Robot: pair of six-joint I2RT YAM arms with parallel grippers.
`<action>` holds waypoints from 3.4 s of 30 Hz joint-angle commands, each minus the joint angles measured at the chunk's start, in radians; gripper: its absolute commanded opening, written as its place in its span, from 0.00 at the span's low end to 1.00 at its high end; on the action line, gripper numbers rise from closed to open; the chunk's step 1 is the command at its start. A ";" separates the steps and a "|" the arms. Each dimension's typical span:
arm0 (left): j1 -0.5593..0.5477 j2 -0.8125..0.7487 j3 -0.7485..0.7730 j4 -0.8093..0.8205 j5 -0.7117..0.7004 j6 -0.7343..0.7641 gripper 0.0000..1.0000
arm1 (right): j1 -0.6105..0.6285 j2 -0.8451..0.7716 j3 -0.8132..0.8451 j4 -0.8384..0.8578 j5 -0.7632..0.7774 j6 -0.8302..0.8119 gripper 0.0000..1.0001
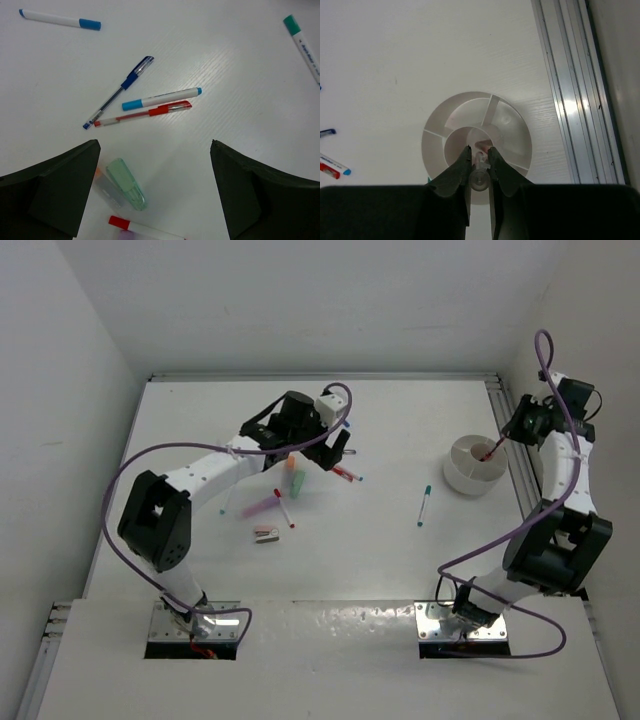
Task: Sort the stationery into containers
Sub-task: Place the pen in the storage box, then pick up the pen from the center of the board.
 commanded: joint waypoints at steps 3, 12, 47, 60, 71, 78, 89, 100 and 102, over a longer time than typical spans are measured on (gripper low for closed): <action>0.019 0.113 0.132 -0.194 0.074 0.264 0.96 | 0.033 -0.029 0.001 0.021 0.022 -0.053 0.37; 0.112 0.335 0.330 -0.210 0.137 0.401 0.64 | 0.051 -0.104 0.013 -0.010 -0.018 -0.018 0.51; 0.154 0.622 0.508 -0.210 0.263 0.519 0.25 | 0.043 -0.141 0.007 -0.054 -0.160 0.060 0.50; 0.177 0.665 0.522 -0.284 0.306 0.524 0.18 | 0.043 -0.132 0.009 -0.059 -0.165 0.066 0.50; 0.163 0.719 0.554 -0.393 0.163 0.529 0.23 | 0.042 -0.138 0.027 -0.085 -0.193 0.059 0.50; 0.149 0.705 0.553 -0.398 0.088 0.506 0.08 | 0.051 -0.158 0.036 -0.102 -0.228 0.062 0.50; 0.149 0.164 0.324 0.038 0.416 0.061 0.00 | 0.115 -0.265 0.033 0.042 -0.534 0.296 0.79; 0.033 -0.056 0.126 0.273 0.603 -0.286 0.00 | 0.407 -0.218 0.058 0.314 -0.552 0.605 0.81; 0.025 -0.066 0.126 0.277 0.610 -0.292 0.00 | 0.424 -0.203 0.065 0.361 -0.559 0.669 0.81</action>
